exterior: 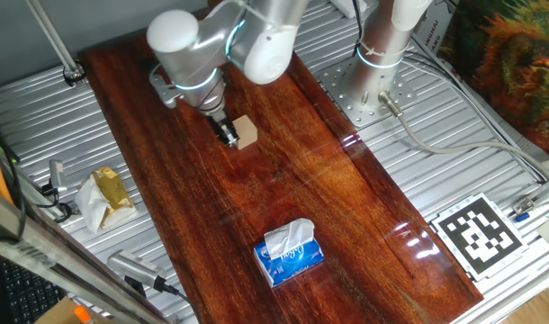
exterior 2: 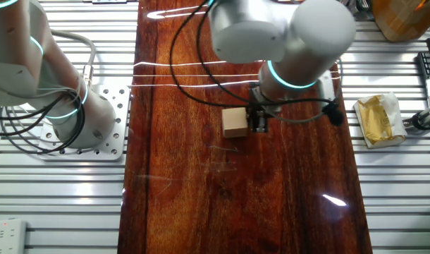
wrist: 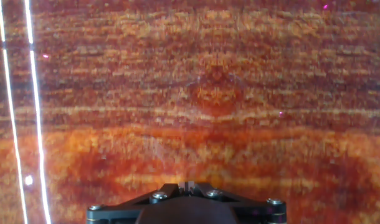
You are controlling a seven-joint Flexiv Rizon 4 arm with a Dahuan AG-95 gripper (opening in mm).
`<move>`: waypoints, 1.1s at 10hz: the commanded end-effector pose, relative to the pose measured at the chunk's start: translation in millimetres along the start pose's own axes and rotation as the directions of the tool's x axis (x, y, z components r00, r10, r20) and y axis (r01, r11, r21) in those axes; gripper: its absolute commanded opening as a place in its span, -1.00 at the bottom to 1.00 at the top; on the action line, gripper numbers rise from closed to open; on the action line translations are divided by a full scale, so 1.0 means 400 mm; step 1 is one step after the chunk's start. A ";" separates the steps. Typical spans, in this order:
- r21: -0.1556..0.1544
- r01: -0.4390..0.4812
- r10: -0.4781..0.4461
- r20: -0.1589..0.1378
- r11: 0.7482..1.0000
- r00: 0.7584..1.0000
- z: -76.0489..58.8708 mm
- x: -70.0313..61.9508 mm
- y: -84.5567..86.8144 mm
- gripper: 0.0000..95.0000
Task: Use the gripper to push the small block from left to right
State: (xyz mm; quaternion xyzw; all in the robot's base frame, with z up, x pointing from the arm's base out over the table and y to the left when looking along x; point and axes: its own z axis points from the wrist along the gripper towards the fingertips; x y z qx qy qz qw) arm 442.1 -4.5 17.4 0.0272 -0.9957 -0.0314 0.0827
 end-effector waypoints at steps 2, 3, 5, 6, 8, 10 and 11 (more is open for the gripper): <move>0.003 0.003 -0.003 0.001 1.000 1.000 -0.002 0.021 0.004 -1.00; 0.003 0.003 -0.003 0.000 1.000 1.000 -0.003 0.028 0.005 -1.00; 0.005 0.004 -0.004 0.002 1.000 1.000 -0.004 0.043 0.008 -1.00; 0.007 0.005 -0.005 0.001 1.000 1.000 -0.002 0.060 0.012 -1.00; 0.008 0.006 -0.006 0.001 1.000 1.000 -0.005 0.063 0.013 -1.00; 0.007 0.008 -0.008 0.002 1.000 1.000 -0.012 0.064 0.013 -1.00; 0.006 0.009 -0.009 0.003 1.000 1.000 -0.016 0.064 0.013 -1.00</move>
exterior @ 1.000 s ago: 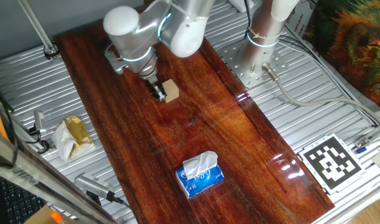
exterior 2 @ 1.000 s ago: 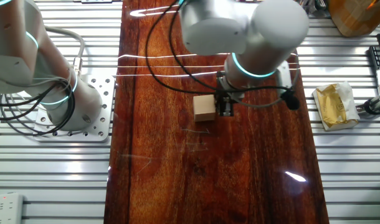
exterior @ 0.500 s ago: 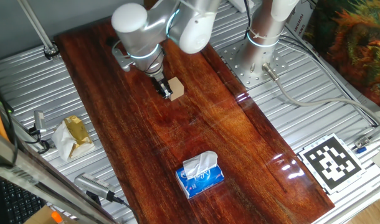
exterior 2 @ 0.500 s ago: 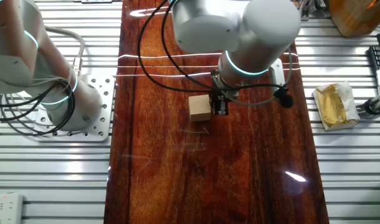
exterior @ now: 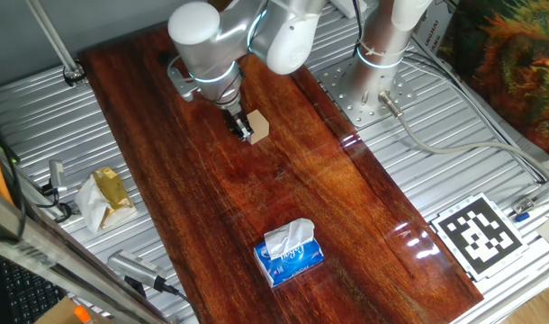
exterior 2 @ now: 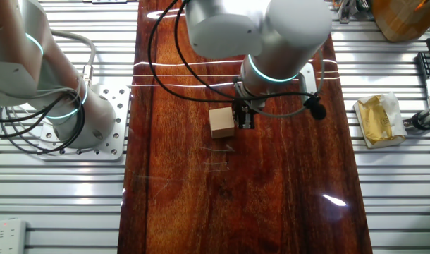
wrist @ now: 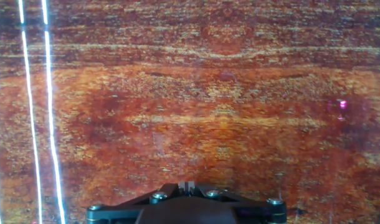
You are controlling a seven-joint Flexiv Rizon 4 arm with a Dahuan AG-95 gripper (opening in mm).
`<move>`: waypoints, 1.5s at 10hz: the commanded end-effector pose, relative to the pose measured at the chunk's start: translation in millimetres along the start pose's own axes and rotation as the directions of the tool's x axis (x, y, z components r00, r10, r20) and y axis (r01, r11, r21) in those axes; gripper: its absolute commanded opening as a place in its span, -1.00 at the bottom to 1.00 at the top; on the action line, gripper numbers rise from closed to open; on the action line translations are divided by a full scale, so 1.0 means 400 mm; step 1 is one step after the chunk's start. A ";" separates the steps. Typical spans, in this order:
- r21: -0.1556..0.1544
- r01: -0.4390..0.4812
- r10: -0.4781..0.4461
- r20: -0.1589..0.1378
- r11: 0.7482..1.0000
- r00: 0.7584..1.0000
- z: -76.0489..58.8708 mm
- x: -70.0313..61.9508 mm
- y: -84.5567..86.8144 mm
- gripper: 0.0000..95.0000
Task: Use the gripper to push the small block from left to right
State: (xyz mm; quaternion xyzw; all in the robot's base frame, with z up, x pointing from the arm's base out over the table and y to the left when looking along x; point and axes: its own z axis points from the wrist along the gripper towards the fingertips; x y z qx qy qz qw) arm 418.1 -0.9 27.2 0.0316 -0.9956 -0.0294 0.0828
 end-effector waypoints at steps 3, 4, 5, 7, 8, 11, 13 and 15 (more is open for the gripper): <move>0.003 -0.001 0.001 0.000 1.000 1.000 -0.012 0.003 0.000 -1.00; 0.003 -0.002 0.002 -0.001 1.000 1.000 -0.013 0.003 0.000 -1.00; 0.003 -0.004 0.004 -0.001 1.000 1.000 -0.013 0.003 0.000 -1.00; 0.003 -0.001 0.001 0.002 1.000 1.000 -0.016 -0.001 -0.001 -1.00; 0.005 -0.001 0.001 0.000 1.000 1.000 -0.018 -0.001 -0.001 -1.00; 0.010 0.000 0.000 -0.011 1.000 1.000 -0.019 0.007 0.001 -1.00; 0.010 0.003 -0.003 -0.012 1.000 1.000 -0.016 0.016 0.002 -1.00; 0.010 0.003 -0.002 -0.012 1.000 1.000 -0.011 0.037 0.007 -1.00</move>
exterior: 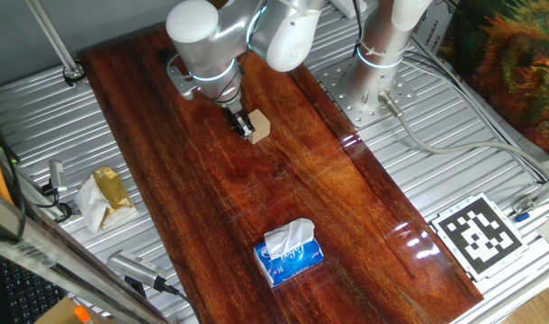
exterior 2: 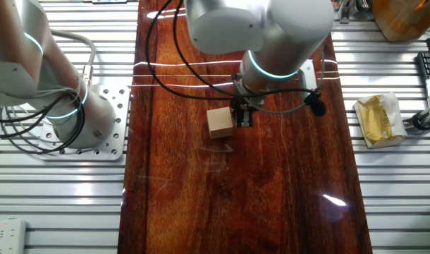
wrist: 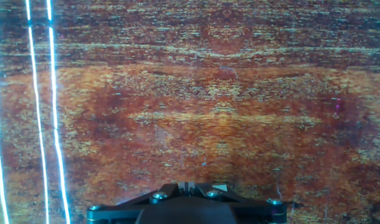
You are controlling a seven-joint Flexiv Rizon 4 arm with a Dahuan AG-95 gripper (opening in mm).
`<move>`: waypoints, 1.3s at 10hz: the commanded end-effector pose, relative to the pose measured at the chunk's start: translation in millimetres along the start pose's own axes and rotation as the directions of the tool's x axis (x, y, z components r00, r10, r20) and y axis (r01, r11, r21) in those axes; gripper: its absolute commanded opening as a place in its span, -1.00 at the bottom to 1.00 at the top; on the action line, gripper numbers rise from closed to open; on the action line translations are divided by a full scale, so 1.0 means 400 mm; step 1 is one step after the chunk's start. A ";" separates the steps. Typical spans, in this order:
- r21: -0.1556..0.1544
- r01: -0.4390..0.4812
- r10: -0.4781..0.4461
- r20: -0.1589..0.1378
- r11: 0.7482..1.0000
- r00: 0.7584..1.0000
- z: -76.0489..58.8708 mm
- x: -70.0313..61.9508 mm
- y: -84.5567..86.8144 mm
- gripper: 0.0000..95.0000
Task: Use the gripper to push the small block from left to right
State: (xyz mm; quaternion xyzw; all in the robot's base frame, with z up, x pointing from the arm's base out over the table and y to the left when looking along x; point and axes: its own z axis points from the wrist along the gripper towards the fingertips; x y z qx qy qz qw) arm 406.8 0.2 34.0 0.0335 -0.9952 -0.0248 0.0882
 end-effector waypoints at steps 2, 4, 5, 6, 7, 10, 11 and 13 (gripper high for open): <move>0.001 -0.001 0.001 0.001 1.000 1.000 0.006 0.023 0.005 -1.00; 0.005 0.001 -0.001 0.002 1.000 1.000 0.009 0.031 0.007 -1.00; 0.006 0.001 -0.001 0.002 1.000 1.000 0.009 0.033 0.007 -1.00; 0.009 0.001 -0.001 0.001 1.000 1.000 0.010 0.033 0.007 -1.00; 0.009 0.000 0.000 0.001 1.000 1.000 0.010 0.033 0.007 -1.00; 0.010 0.009 -0.009 0.020 1.000 1.000 -0.006 -0.015 -0.007 -1.00; 0.011 0.008 -0.008 0.034 1.000 0.999 -0.014 -0.037 -0.012 -1.00; 0.015 0.007 -0.008 0.072 1.000 0.997 -0.029 -0.080 -0.021 -1.00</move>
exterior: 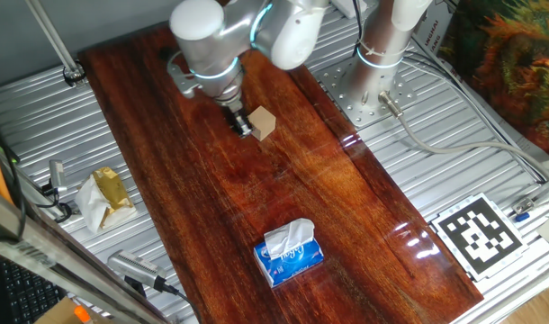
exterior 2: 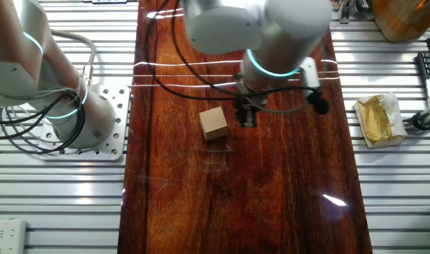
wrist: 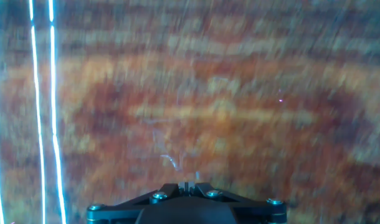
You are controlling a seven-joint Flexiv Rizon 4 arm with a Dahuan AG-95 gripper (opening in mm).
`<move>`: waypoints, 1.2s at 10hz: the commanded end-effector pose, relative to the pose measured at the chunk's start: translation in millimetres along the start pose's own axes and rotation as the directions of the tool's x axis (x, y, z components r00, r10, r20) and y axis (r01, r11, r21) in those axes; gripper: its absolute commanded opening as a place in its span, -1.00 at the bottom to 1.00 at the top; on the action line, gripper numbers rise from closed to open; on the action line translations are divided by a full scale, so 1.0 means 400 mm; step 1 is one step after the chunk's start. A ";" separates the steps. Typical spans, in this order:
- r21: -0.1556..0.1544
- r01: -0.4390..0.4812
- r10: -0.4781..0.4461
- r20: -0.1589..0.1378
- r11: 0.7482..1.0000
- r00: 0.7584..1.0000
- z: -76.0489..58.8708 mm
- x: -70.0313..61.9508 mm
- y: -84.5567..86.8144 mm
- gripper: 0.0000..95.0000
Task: Use the gripper to push the small block from left to right
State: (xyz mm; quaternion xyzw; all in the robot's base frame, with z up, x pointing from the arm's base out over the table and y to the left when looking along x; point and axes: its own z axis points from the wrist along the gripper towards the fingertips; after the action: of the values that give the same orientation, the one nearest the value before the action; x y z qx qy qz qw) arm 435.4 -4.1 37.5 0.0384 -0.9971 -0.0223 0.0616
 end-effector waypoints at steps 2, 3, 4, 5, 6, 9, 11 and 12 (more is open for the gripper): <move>0.008 -0.004 0.003 0.044 1.000 0.999 -0.044 -0.090 -0.018 -1.00; 0.007 -0.006 0.006 0.042 1.000 0.999 -0.079 -0.125 -0.019 -1.00; 0.007 -0.012 0.011 0.043 1.000 0.999 -0.107 -0.143 -0.017 -1.00; 0.007 -0.017 0.017 0.043 1.000 0.999 -0.169 -0.175 -0.010 -1.00; 0.007 -0.020 0.019 0.045 1.000 0.999 -0.198 -0.187 -0.005 -1.00; 0.010 -0.022 0.022 0.056 1.000 0.998 -0.274 -0.187 0.014 -1.00; 0.012 -0.021 0.021 0.051 1.000 0.998 -0.315 -0.172 0.027 -1.00; 0.012 -0.022 0.022 0.052 1.000 0.998 -0.320 -0.170 0.029 -1.00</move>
State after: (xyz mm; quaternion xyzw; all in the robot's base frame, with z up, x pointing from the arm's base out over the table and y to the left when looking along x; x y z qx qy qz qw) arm 515.8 7.8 159.1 0.0275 -0.9988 -0.0163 0.0364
